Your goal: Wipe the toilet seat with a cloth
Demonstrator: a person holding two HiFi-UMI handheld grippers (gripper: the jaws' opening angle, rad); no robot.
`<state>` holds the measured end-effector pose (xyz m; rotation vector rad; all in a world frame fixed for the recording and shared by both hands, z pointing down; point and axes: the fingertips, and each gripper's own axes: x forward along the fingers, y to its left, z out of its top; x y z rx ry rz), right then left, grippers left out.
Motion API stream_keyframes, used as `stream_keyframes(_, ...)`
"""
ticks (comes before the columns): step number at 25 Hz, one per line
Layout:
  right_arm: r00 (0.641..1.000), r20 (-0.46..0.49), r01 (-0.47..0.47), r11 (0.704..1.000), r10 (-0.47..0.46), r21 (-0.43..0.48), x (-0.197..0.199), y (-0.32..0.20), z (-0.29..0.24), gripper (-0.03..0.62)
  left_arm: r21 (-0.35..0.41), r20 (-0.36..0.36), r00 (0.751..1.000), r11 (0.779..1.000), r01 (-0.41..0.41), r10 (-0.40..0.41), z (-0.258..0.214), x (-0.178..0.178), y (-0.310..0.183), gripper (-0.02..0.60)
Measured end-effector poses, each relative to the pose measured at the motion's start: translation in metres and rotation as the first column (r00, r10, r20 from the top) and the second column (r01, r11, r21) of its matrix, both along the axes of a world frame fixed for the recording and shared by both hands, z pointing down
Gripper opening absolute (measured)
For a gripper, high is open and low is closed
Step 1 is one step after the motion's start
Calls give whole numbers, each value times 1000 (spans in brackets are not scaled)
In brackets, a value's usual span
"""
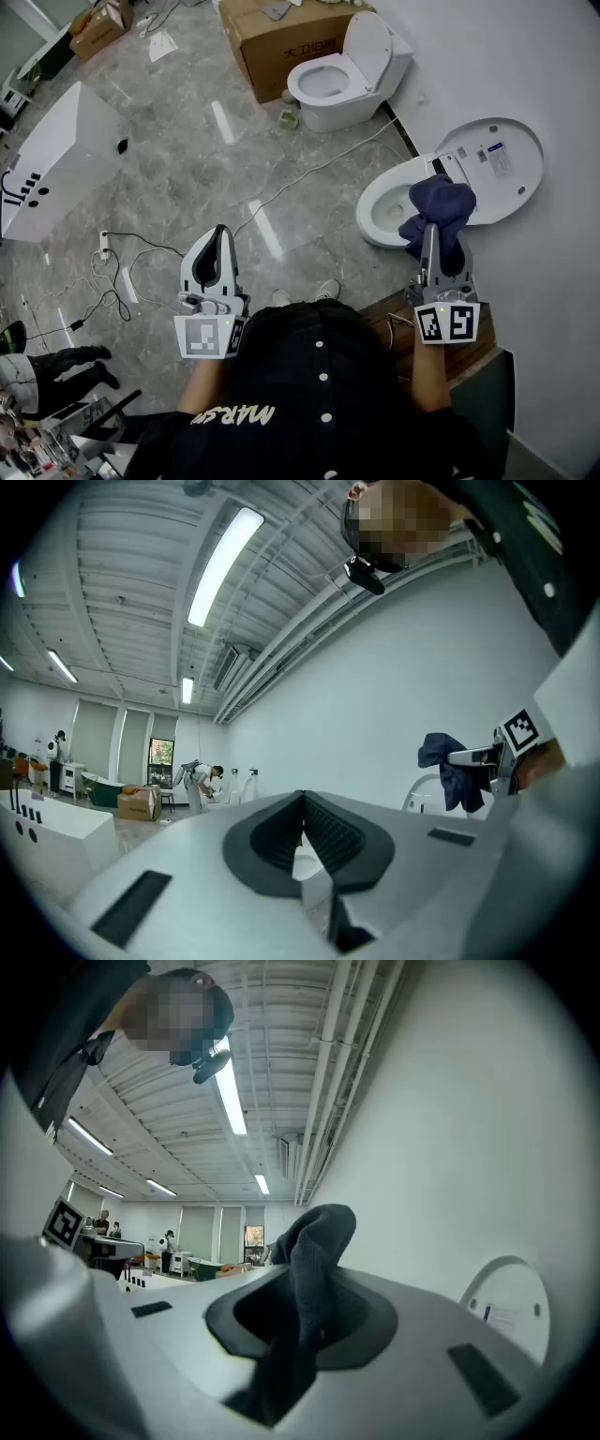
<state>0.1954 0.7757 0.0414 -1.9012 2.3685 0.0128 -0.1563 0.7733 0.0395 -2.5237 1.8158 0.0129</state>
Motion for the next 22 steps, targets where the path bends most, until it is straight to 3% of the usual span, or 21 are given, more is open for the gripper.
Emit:
stream_keyframes(14,999,-33,8,1000,-8,9,10,2,-1,77,-16,7,1000,1000,1,-1,7,17,-1,9)
stream_keyframes(22,996,-48,74,996,-72,40,36,-10,-15,81,-44,21,999,998,40,-39,10,33,-8,9)
